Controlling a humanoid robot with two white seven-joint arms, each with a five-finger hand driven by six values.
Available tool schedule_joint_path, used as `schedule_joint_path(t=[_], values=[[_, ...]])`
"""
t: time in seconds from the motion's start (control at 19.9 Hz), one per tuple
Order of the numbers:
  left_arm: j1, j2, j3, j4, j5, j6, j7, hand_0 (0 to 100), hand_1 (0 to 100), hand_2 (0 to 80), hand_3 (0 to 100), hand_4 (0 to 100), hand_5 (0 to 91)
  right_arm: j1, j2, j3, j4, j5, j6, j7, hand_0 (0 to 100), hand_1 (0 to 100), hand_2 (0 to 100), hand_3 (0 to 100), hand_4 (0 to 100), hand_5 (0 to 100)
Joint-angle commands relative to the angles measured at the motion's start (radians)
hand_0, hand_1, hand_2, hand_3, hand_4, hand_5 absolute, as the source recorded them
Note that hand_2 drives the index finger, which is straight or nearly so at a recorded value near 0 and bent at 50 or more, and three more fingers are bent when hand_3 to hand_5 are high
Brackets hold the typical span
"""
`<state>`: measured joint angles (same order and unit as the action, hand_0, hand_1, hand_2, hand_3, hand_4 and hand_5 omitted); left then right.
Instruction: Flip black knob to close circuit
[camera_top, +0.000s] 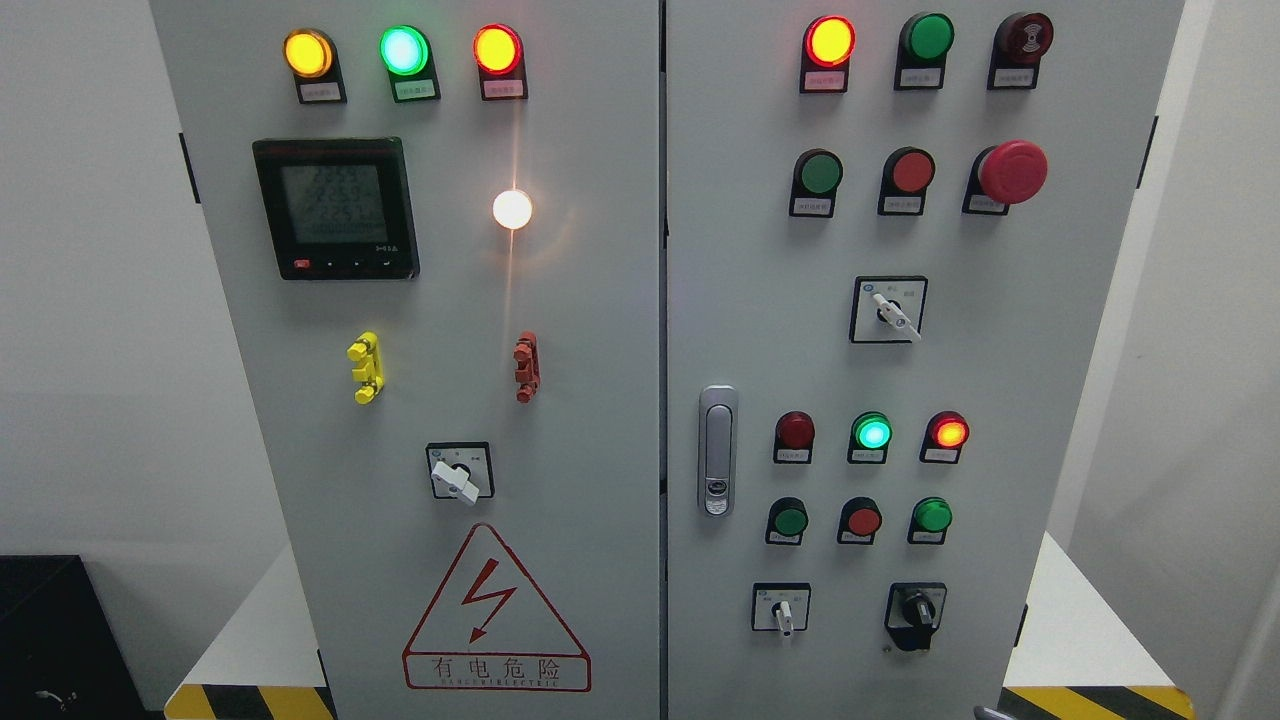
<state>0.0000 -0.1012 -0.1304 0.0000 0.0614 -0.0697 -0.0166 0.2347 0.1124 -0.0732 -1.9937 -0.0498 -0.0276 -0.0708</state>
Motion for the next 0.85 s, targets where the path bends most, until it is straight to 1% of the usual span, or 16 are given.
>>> schedule_joint_path(t=[0.0, 0.05, 0.1, 0.15, 0.4, 0.5, 0.55, 0.6, 0.75, 0.8], values=[[0.021, 0.0, 0.0, -0.023, 0.0, 0.001, 0.0, 12, 56, 0.0, 0, 0, 0.0, 0.018, 0.004, -0.01, 0.029, -0.101, -0.029, 0.045, 0, 3, 12, 25, 24, 15], [0.021, 0.0, 0.0, -0.023, 0.0, 0.001, 0.0, 12, 56, 0.0, 0, 0, 0.0, 0.018, 0.004, -0.01, 0.03, -0.099, -0.029, 0.058, 0, 3, 11, 24, 23, 14], [0.021, 0.0, 0.0, -0.023, 0.0, 0.001, 0.0, 12, 56, 0.0, 0, 0, 0.0, 0.018, 0.004, -0.008, 0.03, -0.099, -0.029, 0.062, 0, 3, 9, 22, 21, 12], [0.021, 0.0, 0.0, -0.023, 0.0, 0.001, 0.0, 12, 56, 0.0, 0, 0, 0.0, 0.018, 0.004, -0.008, 0.032, -0.101, -0.029, 0.062, 0, 3, 7, 21, 19, 10], [0.021, 0.0, 0.0, -0.023, 0.0, 0.001, 0.0, 12, 56, 0.0, 0, 0, 0.0, 0.018, 0.006, -0.008, 0.032, -0.101, -0.034, 0.068, 0, 1, 6, 19, 17, 8], [0.021, 0.0, 0.0, -0.023, 0.0, 0.001, 0.0, 12, 56, 0.0, 0, 0, 0.0, 0.018, 0.006, -0.01, 0.027, -0.101, -0.034, 0.129, 0, 1, 5, 18, 16, 6], [0.021, 0.0, 0.0, -0.023, 0.0, 0.001, 0.0, 12, 56, 0.0, 0, 0, 0.0, 0.018, 0.006, -0.01, 0.027, -0.101, -0.034, 0.152, 0, 0, 2, 14, 12, 2], [0.021, 0.0, 0.0, -0.023, 0.0, 0.001, 0.0, 12, 56, 0.0, 0, 0, 0.0, 0.018, 0.006, -0.01, 0.026, -0.101, -0.034, 0.158, 0, 0, 0, 9, 7, 0], [0.021, 0.0, 0.0, -0.023, 0.0, 0.001, 0.0, 12, 56, 0.0, 0, 0, 0.0, 0.018, 0.006, -0.01, 0.026, -0.101, -0.034, 0.163, 0, 0, 0, 4, 0, 0], [0.021, 0.0, 0.0, -0.023, 0.0, 0.001, 0.0, 12, 56, 0.0, 0, 0, 0.0, 0.018, 0.004, -0.01, 0.029, -0.101, -0.035, 0.163, 0, 0, 0, 4, 0, 0]])
